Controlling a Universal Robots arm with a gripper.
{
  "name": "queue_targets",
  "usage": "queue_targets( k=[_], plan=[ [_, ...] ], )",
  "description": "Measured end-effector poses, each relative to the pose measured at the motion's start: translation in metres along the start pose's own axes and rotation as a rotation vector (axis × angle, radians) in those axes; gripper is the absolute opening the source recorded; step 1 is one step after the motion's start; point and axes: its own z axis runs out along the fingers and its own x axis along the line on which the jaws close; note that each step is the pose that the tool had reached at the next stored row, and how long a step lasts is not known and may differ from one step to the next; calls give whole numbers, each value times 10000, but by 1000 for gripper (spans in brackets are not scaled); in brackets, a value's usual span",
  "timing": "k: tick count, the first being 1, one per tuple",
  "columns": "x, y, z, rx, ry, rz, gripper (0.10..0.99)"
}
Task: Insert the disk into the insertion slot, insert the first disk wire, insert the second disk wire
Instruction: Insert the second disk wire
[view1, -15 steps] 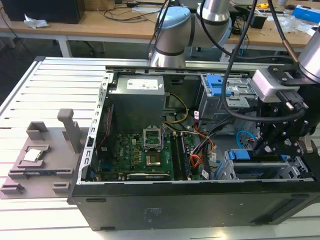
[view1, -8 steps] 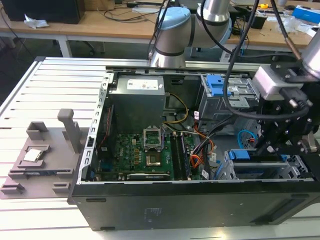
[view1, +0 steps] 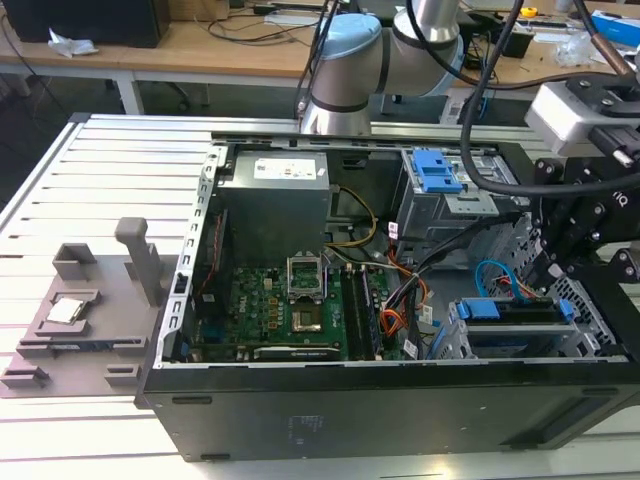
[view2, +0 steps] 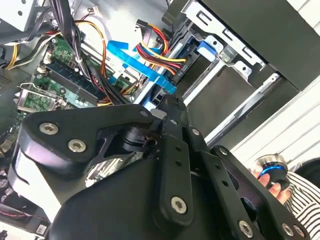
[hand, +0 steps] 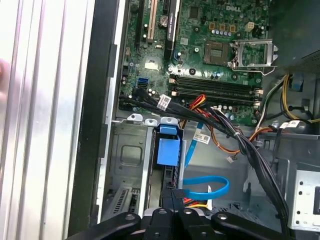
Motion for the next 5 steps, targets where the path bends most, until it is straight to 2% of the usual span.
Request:
queue_targets(
  k=[5],
  plan=[
    [0,0,-3,0,4,0,106]
  ],
)
